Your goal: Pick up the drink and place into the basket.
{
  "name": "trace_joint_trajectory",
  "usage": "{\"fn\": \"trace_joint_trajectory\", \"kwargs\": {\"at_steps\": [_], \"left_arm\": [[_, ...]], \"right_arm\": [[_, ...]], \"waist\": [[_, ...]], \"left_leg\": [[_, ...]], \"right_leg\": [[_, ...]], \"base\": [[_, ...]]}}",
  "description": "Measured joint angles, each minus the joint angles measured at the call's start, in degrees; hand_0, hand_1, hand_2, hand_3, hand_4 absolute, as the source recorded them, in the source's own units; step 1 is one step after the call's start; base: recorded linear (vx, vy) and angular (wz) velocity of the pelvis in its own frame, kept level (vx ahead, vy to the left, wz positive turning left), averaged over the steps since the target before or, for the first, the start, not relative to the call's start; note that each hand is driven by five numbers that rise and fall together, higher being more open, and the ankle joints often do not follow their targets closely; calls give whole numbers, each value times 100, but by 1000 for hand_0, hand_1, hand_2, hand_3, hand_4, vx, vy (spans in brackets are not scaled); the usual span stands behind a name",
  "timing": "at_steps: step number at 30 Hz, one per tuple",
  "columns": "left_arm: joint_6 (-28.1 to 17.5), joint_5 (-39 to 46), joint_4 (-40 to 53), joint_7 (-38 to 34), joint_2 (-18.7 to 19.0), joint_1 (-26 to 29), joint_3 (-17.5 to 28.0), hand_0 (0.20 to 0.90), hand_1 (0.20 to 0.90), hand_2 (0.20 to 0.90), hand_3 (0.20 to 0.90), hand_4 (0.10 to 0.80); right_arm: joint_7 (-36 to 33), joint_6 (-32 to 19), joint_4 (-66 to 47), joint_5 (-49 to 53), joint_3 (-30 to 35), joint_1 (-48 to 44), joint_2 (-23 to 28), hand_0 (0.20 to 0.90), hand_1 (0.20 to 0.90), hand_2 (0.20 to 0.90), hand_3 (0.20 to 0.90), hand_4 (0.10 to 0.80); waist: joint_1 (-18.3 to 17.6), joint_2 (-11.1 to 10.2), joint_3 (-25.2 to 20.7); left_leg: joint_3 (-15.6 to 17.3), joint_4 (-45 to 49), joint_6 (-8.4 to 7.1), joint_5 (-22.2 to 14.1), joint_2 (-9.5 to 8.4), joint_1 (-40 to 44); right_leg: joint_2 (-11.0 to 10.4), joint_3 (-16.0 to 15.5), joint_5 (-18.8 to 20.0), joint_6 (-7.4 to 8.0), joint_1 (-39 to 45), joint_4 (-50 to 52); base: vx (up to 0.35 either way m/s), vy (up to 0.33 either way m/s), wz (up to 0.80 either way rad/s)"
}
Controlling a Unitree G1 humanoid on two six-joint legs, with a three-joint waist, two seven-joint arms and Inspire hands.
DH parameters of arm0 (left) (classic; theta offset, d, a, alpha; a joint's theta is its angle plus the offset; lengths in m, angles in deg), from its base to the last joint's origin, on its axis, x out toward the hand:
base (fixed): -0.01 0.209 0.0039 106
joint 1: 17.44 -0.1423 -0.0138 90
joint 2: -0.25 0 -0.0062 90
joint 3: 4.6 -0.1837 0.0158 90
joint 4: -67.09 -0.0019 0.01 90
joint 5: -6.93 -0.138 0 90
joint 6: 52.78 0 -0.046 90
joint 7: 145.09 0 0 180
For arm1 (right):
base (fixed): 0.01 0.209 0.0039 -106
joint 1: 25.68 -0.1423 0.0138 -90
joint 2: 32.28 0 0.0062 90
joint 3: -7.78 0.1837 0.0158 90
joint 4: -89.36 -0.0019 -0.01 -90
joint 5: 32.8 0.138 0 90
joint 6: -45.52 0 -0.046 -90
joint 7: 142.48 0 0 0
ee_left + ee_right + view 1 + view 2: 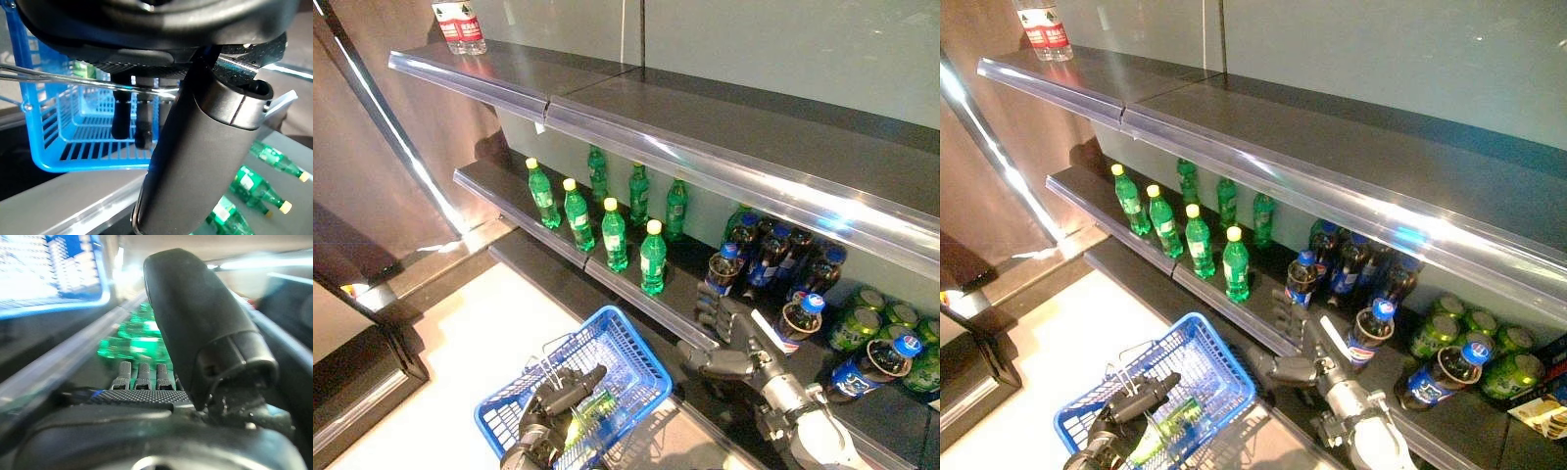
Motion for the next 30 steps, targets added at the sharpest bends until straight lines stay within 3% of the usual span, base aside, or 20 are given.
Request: {"fn": "trace_joint_trajectory", "kwargs": {"at_steps": [10, 20, 30], "left_arm": [[0, 0, 0, -1, -2, -3, 37, 300, 300, 300, 200, 100], [0, 2, 0, -1, -3, -25, 81, 300, 300, 300, 200, 100], [1, 14, 0, -1, -6, -27, 84, 300, 300, 300, 200, 100]], "right_arm": [[-702, -767, -411, -3, 619, 0, -13, 900, 900, 900, 900, 800], [-2011, -910, -463, -535, 1128, 5, -68, 900, 900, 900, 900, 800], [-3052, -964, -466, -1022, 1190, 4, -85, 900, 900, 900, 900, 800]], "waist": [[-10, -1, 0], [-19, 3, 3], [-117, 10, 7]], "left_leg": [[16, 1, -13, -15, 1, 4], [62, 14, -16, -42, 2, 20], [156, 33, -28, -70, -1, 36]], "right_leg": [[8, 12, 1, 1, 0, -29], [18, 54, 6, 7, -3, -70], [39, 137, 87, -3, 9, -200]], "base": [[0, 0, 0], [0, 2, -2], [3, 2, -4]]}}
